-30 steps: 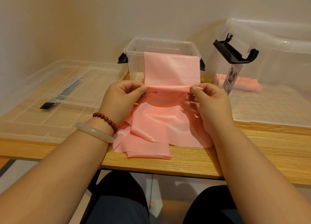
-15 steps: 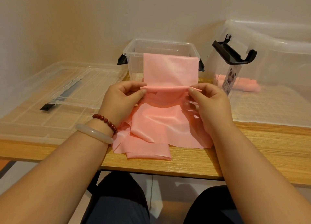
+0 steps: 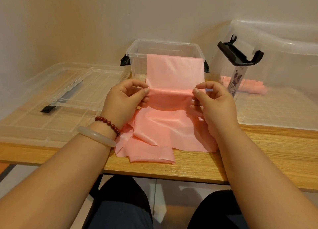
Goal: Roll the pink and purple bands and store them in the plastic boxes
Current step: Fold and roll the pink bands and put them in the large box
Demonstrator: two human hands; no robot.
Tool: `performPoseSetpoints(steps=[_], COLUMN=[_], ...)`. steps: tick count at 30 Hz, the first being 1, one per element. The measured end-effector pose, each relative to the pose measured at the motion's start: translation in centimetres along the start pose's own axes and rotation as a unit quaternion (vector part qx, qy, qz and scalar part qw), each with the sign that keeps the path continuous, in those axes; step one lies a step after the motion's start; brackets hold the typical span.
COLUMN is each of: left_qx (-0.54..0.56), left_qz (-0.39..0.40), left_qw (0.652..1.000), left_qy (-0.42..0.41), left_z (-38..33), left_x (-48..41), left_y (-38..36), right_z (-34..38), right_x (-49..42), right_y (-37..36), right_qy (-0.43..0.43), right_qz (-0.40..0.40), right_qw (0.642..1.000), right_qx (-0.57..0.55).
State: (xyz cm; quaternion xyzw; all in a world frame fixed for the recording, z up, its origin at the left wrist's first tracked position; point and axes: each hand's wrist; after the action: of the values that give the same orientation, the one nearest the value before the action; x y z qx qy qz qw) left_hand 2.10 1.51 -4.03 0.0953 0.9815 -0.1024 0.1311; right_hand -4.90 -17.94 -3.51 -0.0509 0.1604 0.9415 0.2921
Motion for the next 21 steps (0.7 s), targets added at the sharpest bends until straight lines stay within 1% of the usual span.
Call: performPoseSetpoints(steps=[4, 8, 11, 14, 21], left_qx=[-0.010, -0.049, -0.023, -0.022, -0.017], left_qz=[-0.002, 0.010, 0.004, 0.018, 0.002], left_qw=[1.000, 0.999, 1.000, 0.999, 1.000], left_qy=[0.001, 0.000, -0.012, -0.022, -0.002], left_z=[-0.06, 0.02, -0.16, -0.43, -0.06], left_x=[0.14, 0.16, 0.26, 0.49, 0.13], left_y=[0.05, 0.38, 0.22, -0.03, 0.09], right_z=[-0.19, -0.42, -0.41, -0.58, -0.49], right_x=[-0.17, -0.28, -0.20, -0.33, -0.26], right_y=[-0.04, 0.10, 0.04, -0.06, -0.09], right_qy=[-0.018, -0.006, 0.000, -0.003, -0.018], right_qz=[0.007, 0.015, 0.014, 0.003, -0.009], right_qw=[1.000, 1.000, 1.000, 1.000, 1.000], right_qx=[-0.016, -0.003, 0.002, 0.002, -0.007])
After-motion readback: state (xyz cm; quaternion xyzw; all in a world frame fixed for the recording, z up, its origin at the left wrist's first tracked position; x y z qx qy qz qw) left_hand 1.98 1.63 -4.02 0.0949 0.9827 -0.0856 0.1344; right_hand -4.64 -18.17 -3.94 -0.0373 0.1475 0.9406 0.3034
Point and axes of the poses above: each hand's wrist, its own x-axis away from the middle knuckle, its own y-axis out of the back of the hand, z = x × y, and after that the axes turned 15 degrees about x, right-handed
